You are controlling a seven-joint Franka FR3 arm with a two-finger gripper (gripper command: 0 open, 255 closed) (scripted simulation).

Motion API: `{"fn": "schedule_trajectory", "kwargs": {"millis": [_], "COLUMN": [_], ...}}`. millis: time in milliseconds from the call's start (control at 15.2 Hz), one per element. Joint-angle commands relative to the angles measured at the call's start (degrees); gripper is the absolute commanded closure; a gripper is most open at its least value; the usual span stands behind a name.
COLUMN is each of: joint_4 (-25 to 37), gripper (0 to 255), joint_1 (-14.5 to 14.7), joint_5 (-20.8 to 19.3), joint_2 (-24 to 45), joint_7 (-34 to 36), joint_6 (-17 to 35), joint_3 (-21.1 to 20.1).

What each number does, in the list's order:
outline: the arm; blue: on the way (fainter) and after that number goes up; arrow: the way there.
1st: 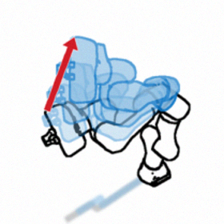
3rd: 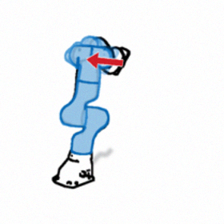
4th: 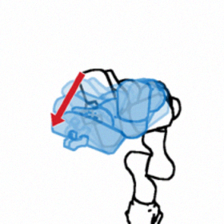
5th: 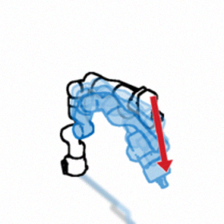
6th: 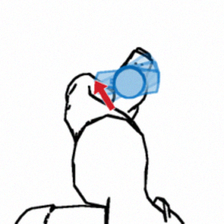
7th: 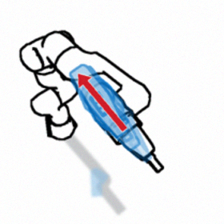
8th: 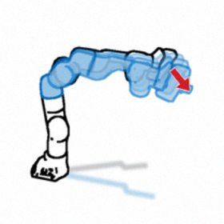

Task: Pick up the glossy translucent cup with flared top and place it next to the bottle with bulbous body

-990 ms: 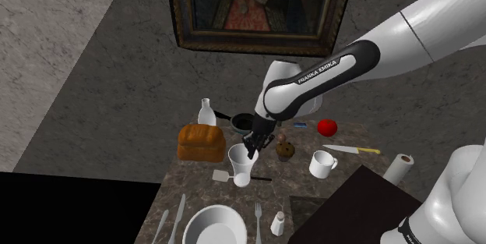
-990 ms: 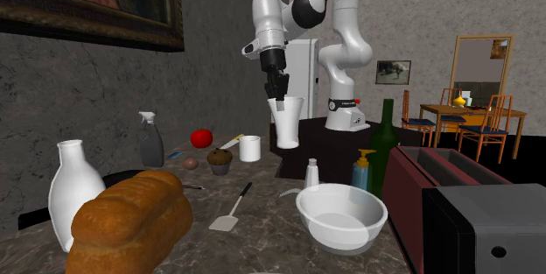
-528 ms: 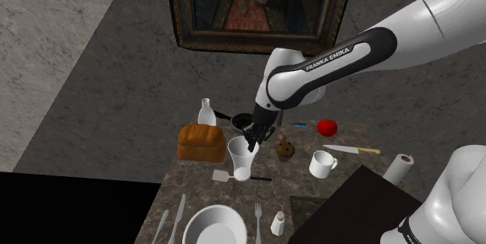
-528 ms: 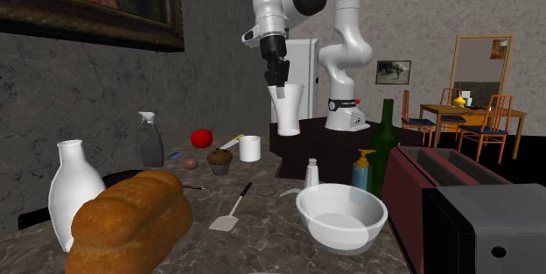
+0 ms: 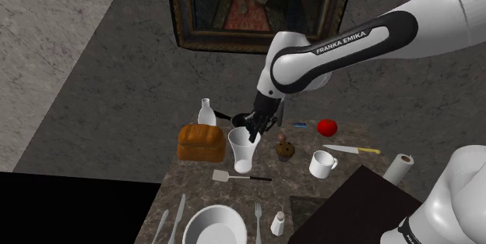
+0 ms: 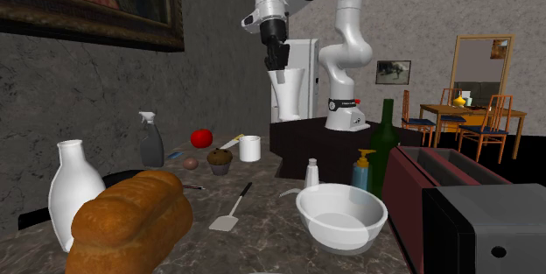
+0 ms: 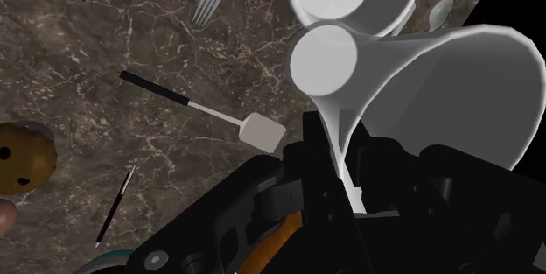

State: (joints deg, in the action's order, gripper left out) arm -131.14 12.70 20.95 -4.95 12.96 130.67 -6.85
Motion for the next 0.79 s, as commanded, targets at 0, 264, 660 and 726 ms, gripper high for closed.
{"fn": "schedule_trajectory", "kwargs": {"millis": [0, 264, 660, 726], "joint_4": [0.84, 2.51, 9.44, 11.49], "gripper": [255, 255, 255, 255], "joint_1": [-0.05, -0.21, -1.68, -2.13], "joint_5": [-0.35, -0.97, -2.10, -2.31], "joint_2": [-0.66, -2.06, 2.12, 3.81], "joint_7": [0.56, 1.51, -0.08, -0.76], "joint_6": [-1.45, -4.43, -7.82, -8.39], "joint_3": [0.03, 0.15, 1.79, 2.26]}}
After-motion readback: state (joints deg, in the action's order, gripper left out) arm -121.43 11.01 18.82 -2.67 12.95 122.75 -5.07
